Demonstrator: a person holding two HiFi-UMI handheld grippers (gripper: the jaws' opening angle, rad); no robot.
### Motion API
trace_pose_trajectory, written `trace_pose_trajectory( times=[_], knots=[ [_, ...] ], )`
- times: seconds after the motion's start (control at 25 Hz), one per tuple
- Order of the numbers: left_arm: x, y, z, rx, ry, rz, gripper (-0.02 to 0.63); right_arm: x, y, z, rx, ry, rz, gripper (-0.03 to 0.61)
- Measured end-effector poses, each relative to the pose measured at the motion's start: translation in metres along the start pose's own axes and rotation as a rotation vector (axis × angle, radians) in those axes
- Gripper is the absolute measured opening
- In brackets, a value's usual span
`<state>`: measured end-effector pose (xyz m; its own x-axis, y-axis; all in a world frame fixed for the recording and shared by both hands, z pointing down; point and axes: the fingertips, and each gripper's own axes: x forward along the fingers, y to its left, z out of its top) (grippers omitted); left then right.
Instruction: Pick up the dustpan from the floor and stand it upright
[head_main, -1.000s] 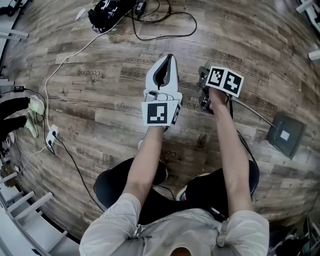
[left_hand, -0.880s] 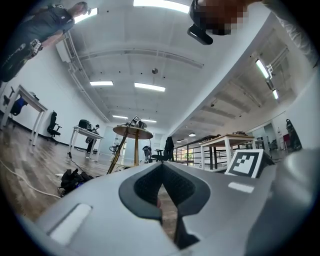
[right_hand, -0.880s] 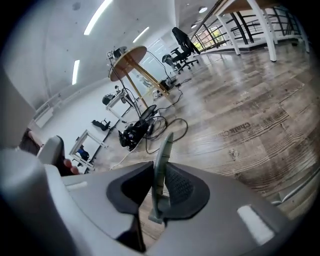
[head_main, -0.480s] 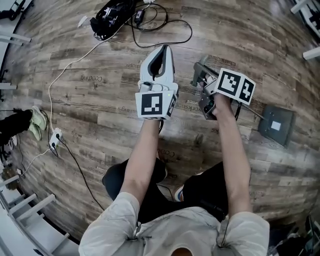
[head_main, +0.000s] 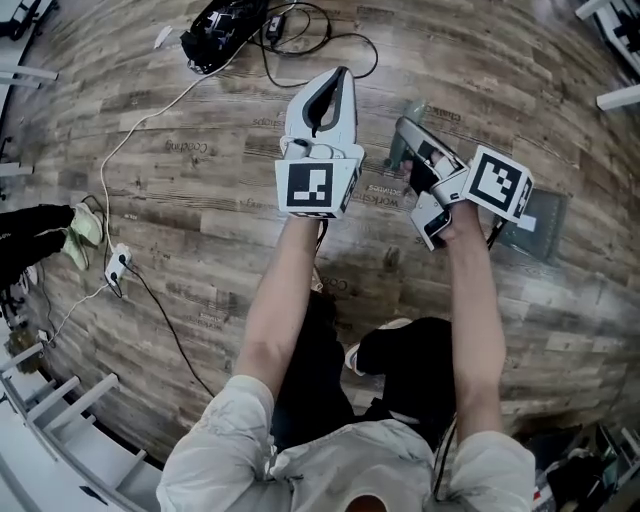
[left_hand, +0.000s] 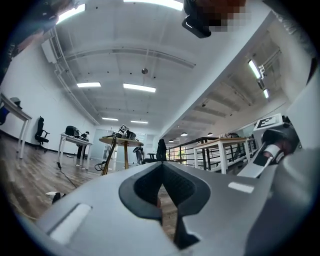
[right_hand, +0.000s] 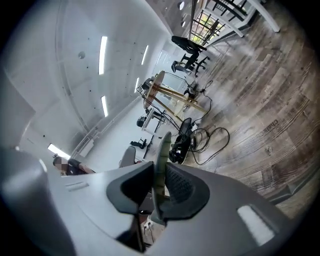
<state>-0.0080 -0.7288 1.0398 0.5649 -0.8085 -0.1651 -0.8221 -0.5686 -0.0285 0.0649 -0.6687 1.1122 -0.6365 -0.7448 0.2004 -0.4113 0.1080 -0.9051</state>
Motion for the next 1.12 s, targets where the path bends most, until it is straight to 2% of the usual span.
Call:
trace_pose_trajectory(
  times=[0.24, 0.36, 0.52, 0.72, 0.92, 1.12],
  knots=[
    [0.020, 0.005, 0.097, -0.014, 0.000, -0.040, 0.018, -0.012, 0.088, 0.037, 0.058, -0.066, 0.093, 0.075],
    [0.041, -0.004, 0.153, -0.023, -0.011, -0.053, 0.018, -0.028, 0.140, 0.074, 0.089, -0.095, 0.160, 0.075],
    [0.062, -0.025, 0.245, -0.038, -0.033, -0.070, 0.018, -0.063, 0.221, 0.124, 0.143, -0.141, 0.259, 0.077],
    [0.085, -0.036, 0.362, -0.071, 0.009, -0.068, 0.018, -0.109, 0.324, 0.188, 0.237, -0.211, 0.366, 0.075],
    [0.103, -0.052, 0.467, -0.081, 0.019, -0.091, 0.018, -0.150, 0.397, 0.236, 0.310, -0.307, 0.395, 0.071],
    [0.131, -0.075, 0.532, -0.095, 0.042, -0.128, 0.018, -0.185, 0.432, 0.272, 0.381, -0.375, 0.416, 0.066]
  ],
)
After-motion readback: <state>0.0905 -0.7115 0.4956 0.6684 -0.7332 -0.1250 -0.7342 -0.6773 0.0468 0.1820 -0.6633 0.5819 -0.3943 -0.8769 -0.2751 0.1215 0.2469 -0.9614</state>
